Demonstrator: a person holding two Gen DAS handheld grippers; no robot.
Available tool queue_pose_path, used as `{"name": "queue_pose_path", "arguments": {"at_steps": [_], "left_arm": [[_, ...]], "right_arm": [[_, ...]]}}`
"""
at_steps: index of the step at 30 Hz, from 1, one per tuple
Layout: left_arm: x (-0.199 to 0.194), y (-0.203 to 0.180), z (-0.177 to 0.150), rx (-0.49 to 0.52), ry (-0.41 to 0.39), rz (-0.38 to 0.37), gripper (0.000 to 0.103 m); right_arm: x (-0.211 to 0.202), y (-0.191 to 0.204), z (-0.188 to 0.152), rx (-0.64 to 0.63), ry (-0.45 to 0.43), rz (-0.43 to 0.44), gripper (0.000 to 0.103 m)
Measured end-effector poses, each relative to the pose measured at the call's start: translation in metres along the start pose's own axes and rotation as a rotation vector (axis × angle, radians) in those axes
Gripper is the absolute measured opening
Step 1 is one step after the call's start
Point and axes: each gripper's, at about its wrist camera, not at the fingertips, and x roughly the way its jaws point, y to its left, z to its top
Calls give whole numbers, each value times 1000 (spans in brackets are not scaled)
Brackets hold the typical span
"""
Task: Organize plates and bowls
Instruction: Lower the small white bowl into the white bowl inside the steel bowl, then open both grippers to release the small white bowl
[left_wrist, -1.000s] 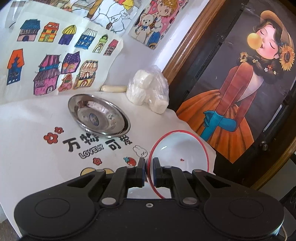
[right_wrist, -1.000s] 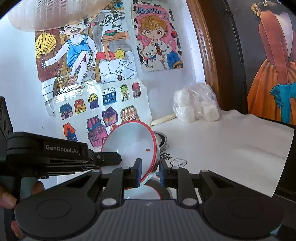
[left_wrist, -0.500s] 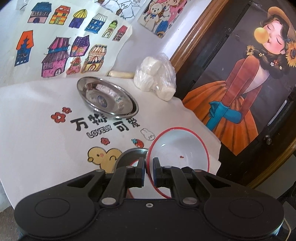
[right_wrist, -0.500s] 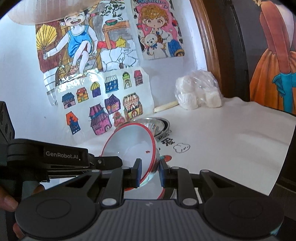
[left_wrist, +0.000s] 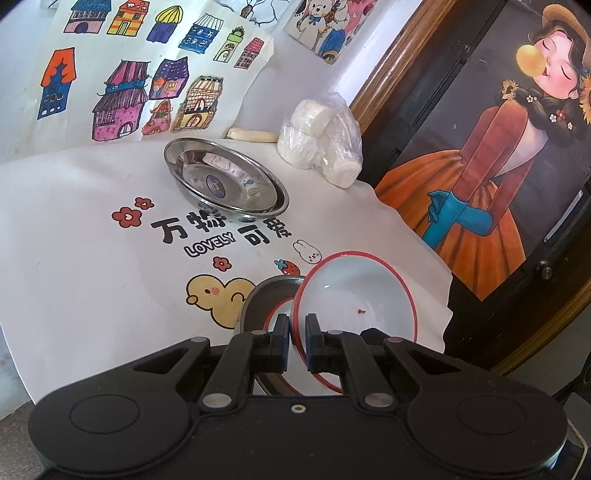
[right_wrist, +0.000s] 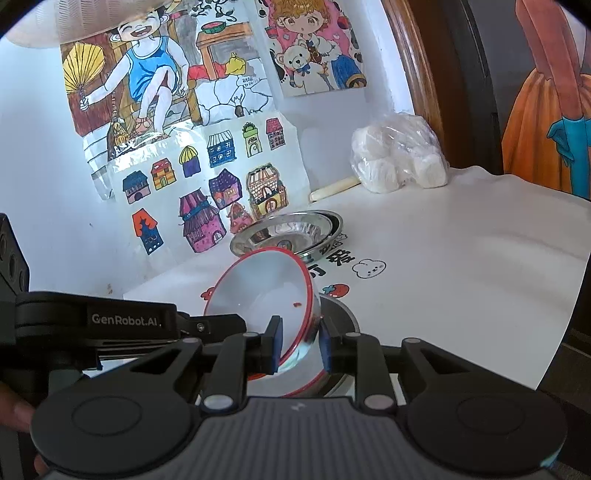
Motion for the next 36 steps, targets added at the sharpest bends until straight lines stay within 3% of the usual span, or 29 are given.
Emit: {"name": "queue_pose_path", "arguments": {"at_steps": [36], "left_arm": [[4, 1, -4, -16, 23, 12, 14]], "right_arm": [[5, -1, -2, 25, 43, 17, 32]]}}
